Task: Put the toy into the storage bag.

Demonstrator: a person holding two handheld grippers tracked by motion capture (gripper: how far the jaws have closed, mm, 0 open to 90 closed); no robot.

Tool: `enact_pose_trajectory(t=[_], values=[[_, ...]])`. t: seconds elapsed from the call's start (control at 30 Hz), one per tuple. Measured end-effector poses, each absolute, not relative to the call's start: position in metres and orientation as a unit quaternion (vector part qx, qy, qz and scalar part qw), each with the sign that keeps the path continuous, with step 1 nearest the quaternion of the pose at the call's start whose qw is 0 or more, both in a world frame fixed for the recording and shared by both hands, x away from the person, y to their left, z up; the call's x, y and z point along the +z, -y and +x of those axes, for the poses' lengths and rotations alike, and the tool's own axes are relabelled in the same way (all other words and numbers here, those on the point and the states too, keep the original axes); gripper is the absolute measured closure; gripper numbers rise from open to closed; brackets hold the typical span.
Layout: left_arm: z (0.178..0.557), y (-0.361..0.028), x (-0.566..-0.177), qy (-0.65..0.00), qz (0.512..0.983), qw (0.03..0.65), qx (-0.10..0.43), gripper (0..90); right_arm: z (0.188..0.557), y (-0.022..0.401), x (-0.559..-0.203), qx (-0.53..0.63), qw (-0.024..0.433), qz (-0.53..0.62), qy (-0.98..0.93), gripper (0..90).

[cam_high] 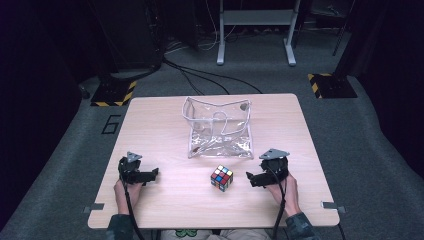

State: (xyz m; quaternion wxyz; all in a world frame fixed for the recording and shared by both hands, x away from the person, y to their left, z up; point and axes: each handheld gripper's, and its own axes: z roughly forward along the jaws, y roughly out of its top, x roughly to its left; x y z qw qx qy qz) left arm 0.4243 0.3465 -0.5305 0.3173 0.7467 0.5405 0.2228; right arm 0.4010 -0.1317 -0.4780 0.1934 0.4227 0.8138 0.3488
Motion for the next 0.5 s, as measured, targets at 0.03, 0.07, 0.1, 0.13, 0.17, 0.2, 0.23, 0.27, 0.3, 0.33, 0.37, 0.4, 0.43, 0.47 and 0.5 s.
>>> enact_pose_trajectory(t=[0.03, 0.07, 0.1, 0.13, 0.17, 0.2, 0.23, 0.27, 0.3, 0.33, 0.37, 0.4, 0.43, 0.47, 0.5], values=[[0.424, -0.347, -0.531, -0.54, 0.747, 0.318, 0.224, 1.3, 0.4, 0.127, -0.476, 0.349, 0.189, 0.419, -0.816, 0.0], [0.424, -0.347, -0.53, -0.542, 0.746, 0.317, 0.223, 1.5, 0.399, 0.123, -0.475, 0.35, 0.186, 0.416, -0.818, 0.0], [0.424, -0.347, -0.531, -0.542, 0.745, 0.319, 0.223, 1.7, 0.399, 0.119, -0.474, 0.351, 0.185, 0.411, -0.821, 0.0], [0.424, -0.347, -0.531, -0.542, 0.745, 0.319, 0.223, 1.7, 0.398, 0.116, -0.473, 0.351, 0.183, 0.407, -0.823, 0.0], [0.424, -0.347, -0.531, -0.542, 0.745, 0.319, 0.223, 1.7, 0.397, 0.112, -0.472, 0.352, 0.182, 0.404, -0.824, 0.0], [0.424, -0.347, -0.531, -0.541, 0.745, 0.319, 0.223, 1.7, 0.396, 0.108, -0.471, 0.353, 0.177, 0.405, -0.825, 0.0], [0.424, -0.347, -0.531, -0.541, 0.745, 0.319, 0.223, 1.7, 0.396, 0.106, -0.471, 0.354, 0.175, 0.399, -0.828, 0.0], [0.425, -0.347, -0.531, -0.54, 0.745, 0.32, 0.224, 1.7, 0.396, 0.103, -0.471, 0.352, 0.172, 0.394, -0.831, 0.0], [0.425, -0.347, -0.531, -0.54, 0.746, 0.32, 0.224, 1.7, 0.396, 0.1, -0.472, 0.352, 0.172, 0.39, -0.833, 0.0], [0.424, -0.347, -0.531, -0.541, 0.745, 0.319, 0.223, 1.7, 0.395, 0.098, -0.471, 0.354, 0.168, 0.388, -0.834, 0.0], [0.424, -0.347, -0.531, -0.541, 0.745, 0.319, 0.223, 1.7, 0.396, 0.096, -0.472, 0.358, 0.163, 0.385, -0.835, 0.0], [0.425, -0.347, -0.531, -0.541, 0.745, 0.32, 0.224, 1.7, 0.396, 0.095, -0.473, 0.36, 0.156, 0.383, -0.836, 0.0], [0.425, -0.347, -0.531, -0.542, 0.745, 0.319, 0.224, 1.8, 0.396, 0.093, -0.475, 0.36, 0.15, 0.38, -0.839, 0.0], [0.425, -0.347, -0.531, -0.54, 0.746, 0.319, 0.224, 1.8, 0.396, 0.091, -0.476, 0.357, 0.15, 0.373, -0.843, 0.0], [0.425, -0.347, -0.531, -0.54, 0.746, 0.319, 0.224, 1.8, 0.395, 0.088, -0.476, 0.357, 0.151, 0.373, -0.843, 0.0]])
